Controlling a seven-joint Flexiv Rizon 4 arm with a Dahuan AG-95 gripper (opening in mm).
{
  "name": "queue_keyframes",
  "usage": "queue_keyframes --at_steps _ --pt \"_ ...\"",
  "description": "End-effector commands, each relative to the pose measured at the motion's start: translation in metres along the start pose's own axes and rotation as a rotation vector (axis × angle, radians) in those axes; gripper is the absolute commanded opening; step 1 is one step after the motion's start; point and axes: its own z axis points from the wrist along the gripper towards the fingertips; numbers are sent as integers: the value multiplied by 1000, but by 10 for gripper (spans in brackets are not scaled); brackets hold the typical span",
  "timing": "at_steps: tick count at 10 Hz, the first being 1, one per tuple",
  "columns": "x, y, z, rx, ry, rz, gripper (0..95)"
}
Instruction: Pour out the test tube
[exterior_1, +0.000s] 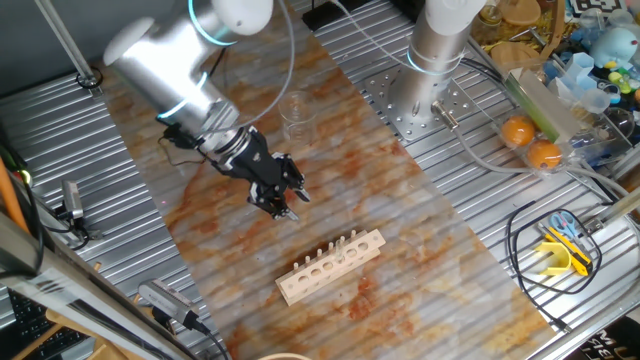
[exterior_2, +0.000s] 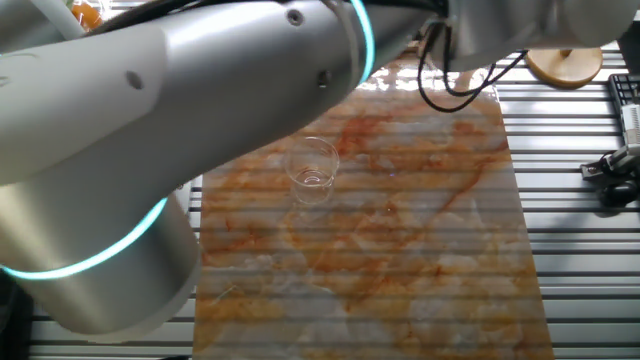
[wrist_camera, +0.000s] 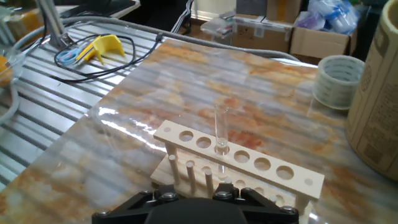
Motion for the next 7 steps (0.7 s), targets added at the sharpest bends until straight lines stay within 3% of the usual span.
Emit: queue_keyframes --at_steps 1,4,7 --pt "-20 14 26 31 -57 83 380" --pt "-39 26 44 43 -70 110 380" --pt "-39 26 45 46 -74 102 380"
